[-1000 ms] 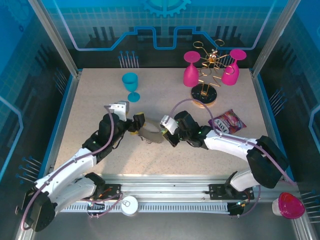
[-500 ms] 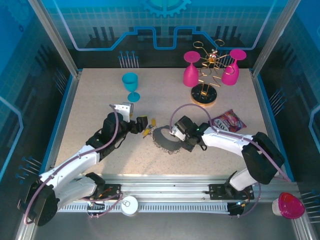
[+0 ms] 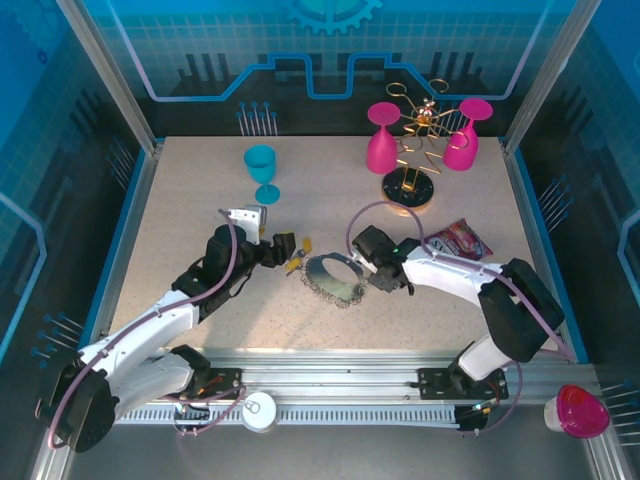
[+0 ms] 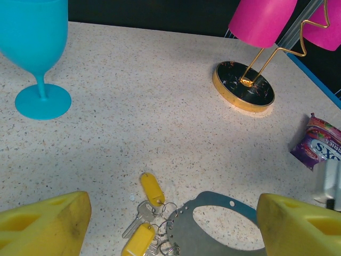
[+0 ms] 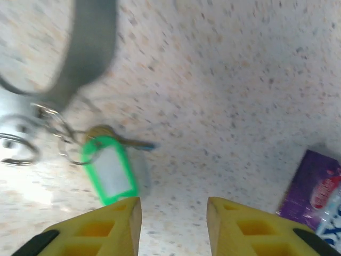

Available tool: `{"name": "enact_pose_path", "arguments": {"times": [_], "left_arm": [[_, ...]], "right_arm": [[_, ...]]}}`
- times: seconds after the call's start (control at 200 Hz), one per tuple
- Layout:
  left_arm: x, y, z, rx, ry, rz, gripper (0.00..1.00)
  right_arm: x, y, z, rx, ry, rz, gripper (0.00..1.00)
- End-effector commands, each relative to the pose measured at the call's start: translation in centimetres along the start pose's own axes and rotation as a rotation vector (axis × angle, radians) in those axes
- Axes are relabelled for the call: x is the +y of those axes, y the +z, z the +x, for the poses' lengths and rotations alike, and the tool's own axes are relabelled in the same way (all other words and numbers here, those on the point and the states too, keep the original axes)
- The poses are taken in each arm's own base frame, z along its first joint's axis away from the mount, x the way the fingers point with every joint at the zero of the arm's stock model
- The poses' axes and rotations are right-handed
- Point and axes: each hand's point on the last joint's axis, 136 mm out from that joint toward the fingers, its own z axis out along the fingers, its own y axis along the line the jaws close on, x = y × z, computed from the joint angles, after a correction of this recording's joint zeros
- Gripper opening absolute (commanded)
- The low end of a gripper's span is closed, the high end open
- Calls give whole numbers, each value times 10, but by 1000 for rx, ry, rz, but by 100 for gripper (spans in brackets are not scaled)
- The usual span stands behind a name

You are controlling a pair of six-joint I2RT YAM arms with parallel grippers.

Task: Put the keys on the keyring

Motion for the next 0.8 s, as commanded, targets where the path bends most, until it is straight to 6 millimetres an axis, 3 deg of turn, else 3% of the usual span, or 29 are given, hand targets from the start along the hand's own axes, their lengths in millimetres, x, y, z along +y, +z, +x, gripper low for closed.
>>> {"name": "enact_pose_path", "arguments": {"times": [0.0,0.125,0.26,0.46,0.65,0.795], "left_arm": [[-3,1,-3,-4,5,22,81],[-5,3,-2,4,9,36,81],[-10,3,3,29,9,64,79],[-40,7,31,156,-32,243,67],[-88,20,81,334,15,357,62],[-120,35,116,483,-7,439,57]], "right_arm": [[31,-21,-20,-138,55,-245,35],[48,-25,-26,-162,61,-396,34],[47,-22,-32,-123,117,-421,32],[18,-37,-52,-180,437,-398,28],[-12,-51,-36,-238,750,-390,27],[-14,-61,-8,-293,829,-384,29]]}}
